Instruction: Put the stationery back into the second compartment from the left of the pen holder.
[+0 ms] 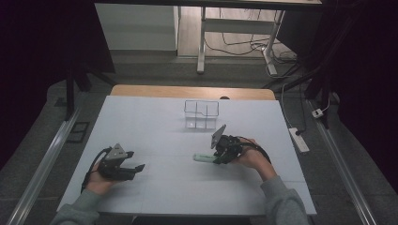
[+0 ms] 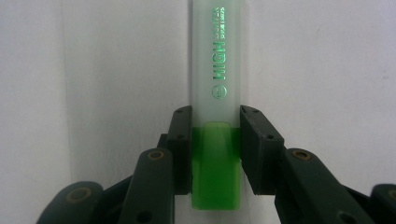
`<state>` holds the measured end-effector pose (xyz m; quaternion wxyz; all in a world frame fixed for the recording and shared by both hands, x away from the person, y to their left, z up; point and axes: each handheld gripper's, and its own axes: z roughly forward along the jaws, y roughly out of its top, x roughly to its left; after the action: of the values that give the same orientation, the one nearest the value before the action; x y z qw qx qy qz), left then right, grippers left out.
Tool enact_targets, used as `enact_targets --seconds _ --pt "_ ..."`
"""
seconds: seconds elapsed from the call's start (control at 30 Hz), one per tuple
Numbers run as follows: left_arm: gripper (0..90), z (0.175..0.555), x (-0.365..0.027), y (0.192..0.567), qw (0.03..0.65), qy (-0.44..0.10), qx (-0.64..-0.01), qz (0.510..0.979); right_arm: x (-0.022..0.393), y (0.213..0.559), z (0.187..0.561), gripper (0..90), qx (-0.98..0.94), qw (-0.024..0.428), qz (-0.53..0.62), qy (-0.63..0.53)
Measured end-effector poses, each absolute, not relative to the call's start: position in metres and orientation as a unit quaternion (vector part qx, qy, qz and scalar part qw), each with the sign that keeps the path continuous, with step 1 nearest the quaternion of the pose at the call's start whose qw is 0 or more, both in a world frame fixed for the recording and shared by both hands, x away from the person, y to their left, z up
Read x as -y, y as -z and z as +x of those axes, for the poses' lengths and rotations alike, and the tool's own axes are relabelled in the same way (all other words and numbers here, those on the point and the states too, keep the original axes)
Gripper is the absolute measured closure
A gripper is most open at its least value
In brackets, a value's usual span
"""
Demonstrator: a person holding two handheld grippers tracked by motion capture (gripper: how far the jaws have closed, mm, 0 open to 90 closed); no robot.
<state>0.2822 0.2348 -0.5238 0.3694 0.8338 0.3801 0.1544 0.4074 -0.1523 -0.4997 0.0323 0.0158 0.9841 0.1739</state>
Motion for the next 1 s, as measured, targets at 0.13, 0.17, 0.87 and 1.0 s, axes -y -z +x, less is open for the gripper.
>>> enact_targets --seconds 0.13,0.17,0.87,1.0 --pt "29.0 0.282 -0.235 0.524 0.37 -0.154 -0.38 0.834 0.152 0.498 0.405 66.4 -0.984 0.04 0.015 -0.172" --pt "29.0 0.282 -0.235 0.524 0.369 -0.154 -0.38 0.834 0.153 0.497 0.405 66.5 -0.983 0.041 0.019 -0.177" --pt "29.0 0.282 -0.234 0.524 0.367 -0.155 -0.377 0.836 0.162 0.469 0.384 66.4 -0.96 0.058 0.067 -0.264" --pt "29.0 0.282 -0.234 0.523 0.369 -0.156 -0.377 0.835 0.16 0.469 0.383 66.4 -0.961 0.057 0.068 -0.263"
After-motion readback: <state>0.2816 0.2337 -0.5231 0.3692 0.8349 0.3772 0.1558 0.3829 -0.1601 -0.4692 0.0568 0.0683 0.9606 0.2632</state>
